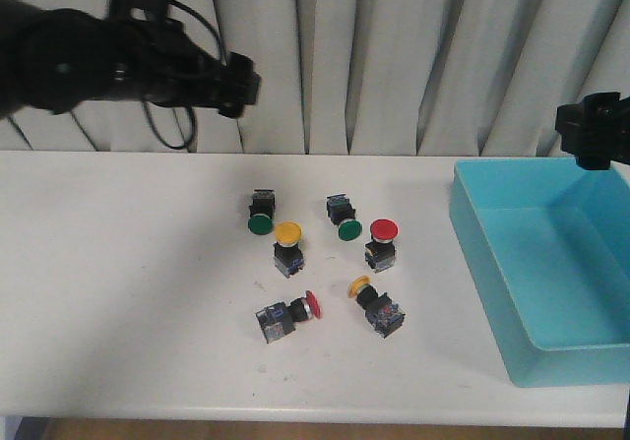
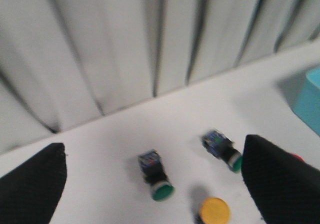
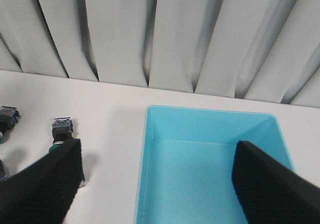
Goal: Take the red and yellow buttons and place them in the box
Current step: 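Reach the left gripper down toward the red button beside the green button, then close the left gripper on the red button's body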
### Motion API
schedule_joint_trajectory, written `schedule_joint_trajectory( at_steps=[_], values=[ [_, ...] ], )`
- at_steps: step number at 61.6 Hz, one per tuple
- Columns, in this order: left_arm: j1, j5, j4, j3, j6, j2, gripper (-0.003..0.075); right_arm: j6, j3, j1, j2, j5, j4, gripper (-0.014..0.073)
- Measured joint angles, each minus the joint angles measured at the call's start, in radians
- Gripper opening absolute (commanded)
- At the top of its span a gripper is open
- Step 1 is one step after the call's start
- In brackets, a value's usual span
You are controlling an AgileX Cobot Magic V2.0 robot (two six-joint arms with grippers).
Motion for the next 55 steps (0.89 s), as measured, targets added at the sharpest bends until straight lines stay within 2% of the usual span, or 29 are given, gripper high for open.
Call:
schedule_joint_trajectory(
  at_steps=[13,25,36,55],
  values=[
    [-0.077,0.167,-0.004,-0.209,0.001,0.285,0.0666,0.000,0.000,0.000,0.000,0.001,0.030,0.0580],
    [-0.098,0.235,-0.023,-0.287,0.002,0.448,0.0657,0.000,0.000,0.000,0.000,0.001,0.051,0.0580],
    [-0.114,0.228,-0.028,-0.289,0.003,0.501,0.0649,0.000,0.000,0.000,0.003,0.001,0.055,0.0580],
    [-0.156,0.092,-0.051,-0.325,0.011,0.519,0.0638,0.000,0.000,0.000,0.091,0.001,0.063,0.0580]
  ],
)
